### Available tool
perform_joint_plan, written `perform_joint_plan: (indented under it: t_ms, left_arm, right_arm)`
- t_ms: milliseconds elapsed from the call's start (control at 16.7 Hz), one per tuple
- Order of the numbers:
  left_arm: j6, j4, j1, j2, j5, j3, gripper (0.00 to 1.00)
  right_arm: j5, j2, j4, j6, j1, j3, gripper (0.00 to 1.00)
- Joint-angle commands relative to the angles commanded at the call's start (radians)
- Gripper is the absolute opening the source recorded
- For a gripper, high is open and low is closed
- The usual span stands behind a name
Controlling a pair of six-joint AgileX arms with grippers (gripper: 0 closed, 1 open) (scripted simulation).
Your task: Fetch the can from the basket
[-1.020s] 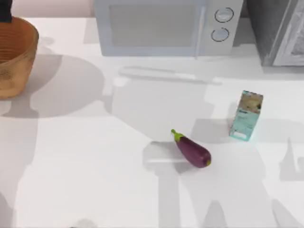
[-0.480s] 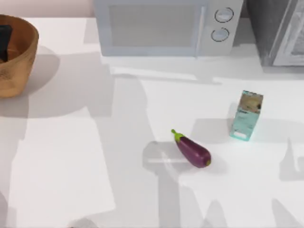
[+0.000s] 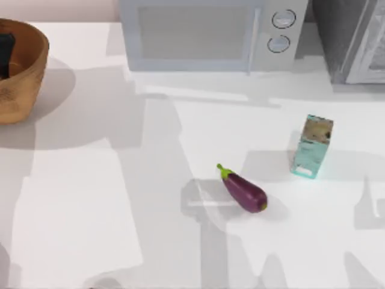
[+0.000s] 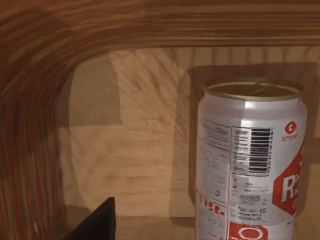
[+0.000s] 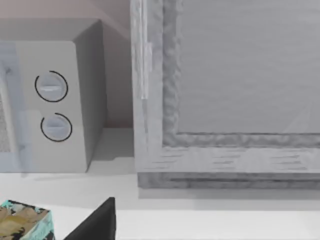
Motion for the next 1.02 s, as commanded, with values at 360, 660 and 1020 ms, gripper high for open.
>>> perform_joint_plan:
  t_ms: [360, 660, 1020]
  left_arm:
    - [-0.005, 0.167, -0.003, 0.013, -0.001, -0.152, 1.00]
    - [-0.006, 0.202, -0.004, 0.017, -0.001, -0.184, 1.00]
    - [-0.006, 0.202, -0.004, 0.017, -0.001, -0.184, 0.62]
  right_arm:
    - [0.000, 0.000, 0.000, 0.000, 0.000, 0.000, 1.00]
    - [0.000, 0.000, 0.000, 0.000, 0.000, 0.000, 1.00]
    - [0.000, 0.000, 0.000, 0.000, 0.000, 0.000, 1.00]
